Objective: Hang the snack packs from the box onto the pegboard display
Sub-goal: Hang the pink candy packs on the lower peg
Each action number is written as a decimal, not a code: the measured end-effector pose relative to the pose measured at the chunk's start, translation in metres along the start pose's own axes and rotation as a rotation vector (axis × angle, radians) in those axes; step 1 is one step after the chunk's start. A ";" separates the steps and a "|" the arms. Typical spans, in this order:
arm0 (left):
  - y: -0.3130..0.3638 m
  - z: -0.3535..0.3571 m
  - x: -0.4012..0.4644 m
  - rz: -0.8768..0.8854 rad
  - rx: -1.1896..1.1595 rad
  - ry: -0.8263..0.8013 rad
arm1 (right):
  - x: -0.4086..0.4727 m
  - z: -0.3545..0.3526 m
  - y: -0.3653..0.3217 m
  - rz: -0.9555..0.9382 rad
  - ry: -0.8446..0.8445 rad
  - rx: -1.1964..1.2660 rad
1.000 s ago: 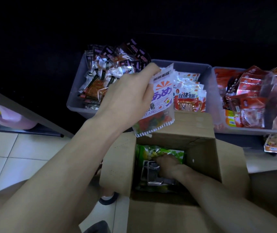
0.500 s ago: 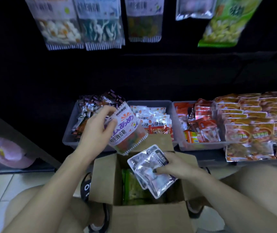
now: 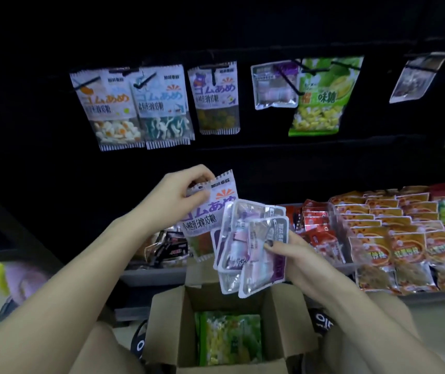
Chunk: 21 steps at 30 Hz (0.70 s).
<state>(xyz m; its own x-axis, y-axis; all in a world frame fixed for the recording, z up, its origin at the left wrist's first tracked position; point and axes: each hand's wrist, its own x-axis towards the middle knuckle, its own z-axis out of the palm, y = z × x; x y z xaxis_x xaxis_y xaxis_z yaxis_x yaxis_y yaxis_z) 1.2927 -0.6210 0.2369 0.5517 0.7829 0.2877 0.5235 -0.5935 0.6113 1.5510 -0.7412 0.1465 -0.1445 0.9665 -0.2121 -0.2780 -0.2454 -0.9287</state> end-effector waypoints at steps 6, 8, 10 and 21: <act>0.025 -0.017 0.027 0.059 -0.066 -0.118 | 0.002 0.016 -0.050 -0.251 -0.055 -0.495; 0.032 -0.025 0.034 0.082 -0.078 -0.141 | 0.005 0.019 -0.060 -0.375 -0.048 -0.819; 0.037 -0.033 0.039 0.083 -0.080 -0.145 | 0.010 0.021 -0.069 -0.507 0.006 -1.101; 0.051 -0.053 0.058 0.041 -0.203 -0.014 | 0.025 0.034 -0.102 -0.502 -0.004 -0.820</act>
<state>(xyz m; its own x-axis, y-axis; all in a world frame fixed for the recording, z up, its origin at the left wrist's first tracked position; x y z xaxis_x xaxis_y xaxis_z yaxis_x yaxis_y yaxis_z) 1.3169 -0.5962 0.3242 0.5799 0.7550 0.3061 0.3594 -0.5742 0.7356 1.5436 -0.6948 0.2461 -0.1930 0.9440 0.2678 0.4421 0.3273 -0.8351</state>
